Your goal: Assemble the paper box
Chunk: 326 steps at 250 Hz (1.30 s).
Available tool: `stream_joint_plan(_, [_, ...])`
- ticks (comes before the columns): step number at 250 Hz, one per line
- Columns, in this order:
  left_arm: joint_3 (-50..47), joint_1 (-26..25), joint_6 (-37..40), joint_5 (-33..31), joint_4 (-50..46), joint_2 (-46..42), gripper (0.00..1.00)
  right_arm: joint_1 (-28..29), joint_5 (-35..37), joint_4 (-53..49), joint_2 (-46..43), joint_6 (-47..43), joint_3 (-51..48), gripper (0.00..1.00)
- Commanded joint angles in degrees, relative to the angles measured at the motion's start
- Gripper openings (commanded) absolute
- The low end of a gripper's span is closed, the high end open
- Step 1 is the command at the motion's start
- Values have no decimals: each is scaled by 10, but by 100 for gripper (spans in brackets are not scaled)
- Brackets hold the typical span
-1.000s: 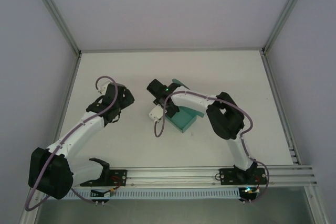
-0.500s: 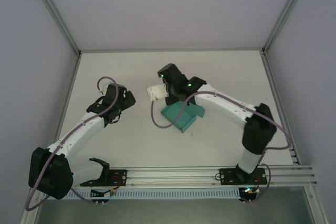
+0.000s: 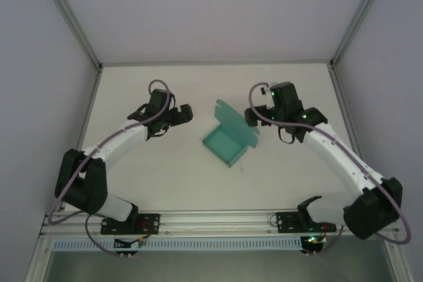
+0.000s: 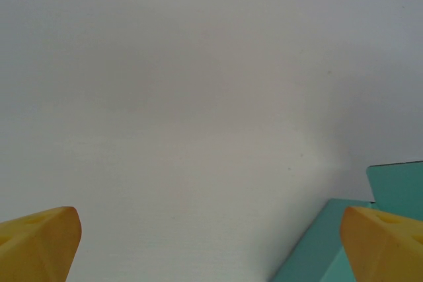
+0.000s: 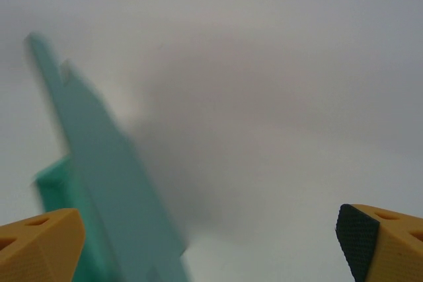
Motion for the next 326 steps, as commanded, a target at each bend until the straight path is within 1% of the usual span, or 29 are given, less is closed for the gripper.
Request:
stream_joint_plan(1, [17,-2,10,37,23,19,100,4,-97,-78,-19,34,-29,95])
stream_joint_plan(24, [23,-2,10,44,17,29,100,5,-132,-69,-7,32,-51,91])
stream_joint_plan(40, [23,-2,12,44,11,29,100,5,-150,-53,8,26,-66,85])
stream_joint_plan(49, [23,-2,14,43,10,28,100,4,-151,-43,18,23,-71,80])
stream_joint_plan(63, [22,-2,16,41,8,26,100,5,-144,-35,37,14,-69,70])
stream_joint_plan(90, [24,-2,24,43,5,22,100,5,-123,-9,65,-14,-57,58])
stream_joint_plan(103, [24,-2,31,47,6,21,100,5,-113,7,71,-34,-54,46])
stream_joint_plan(115, [25,-1,37,51,6,21,100,4,-116,15,78,-57,-50,37])
stream_joint_plan(123, [26,0,40,51,4,20,100,4,-117,17,81,-71,-47,30])
stream_joint_plan(133, [28,2,41,51,0,21,100,2,-126,11,89,-79,-40,22])
stream_joint_plan(136, [30,3,40,50,-1,21,100,2,-129,8,92,-97,-37,20])
stream_joint_plan(150, [32,10,36,57,-5,19,100,1,-144,-3,104,-130,-27,7])
stream_joint_plan(168, [25,22,45,84,5,6,100,-3,-170,-14,122,-176,-10,0])
stream_joint_plan(194, [7,34,79,119,30,-23,100,-15,-211,-34,159,-255,37,0])
stream_joint_plan(220, [-16,51,129,213,71,-37,100,-32,-281,-66,212,-365,105,0])
stream_joint_plan(237, [-21,67,175,300,78,-30,100,-39,-344,-129,253,-487,157,0])
stream_joint_plan(251, [-17,76,212,340,67,-18,100,-45,-378,-180,290,-571,203,0])
stream_joint_plan(259, [-10,78,242,358,51,-9,100,-45,-384,-208,310,-610,231,0])
stream_joint_plan(268, [3,78,270,361,27,5,100,-45,-389,-240,333,-653,263,0])
stream_joint_plan(281, [31,78,306,376,-8,30,96,-45,-393,-293,365,-711,308,0])
stream_joint_plan(287, [44,78,327,384,-40,39,92,-46,-392,-307,377,-724,326,0])
stream_joint_plan(296, [59,78,350,389,-62,49,88,-45,-386,-320,390,-738,346,0])
stream_joint_plan(326, [68,78,410,405,-75,56,86,-46,-364,-312,404,-770,361,0])
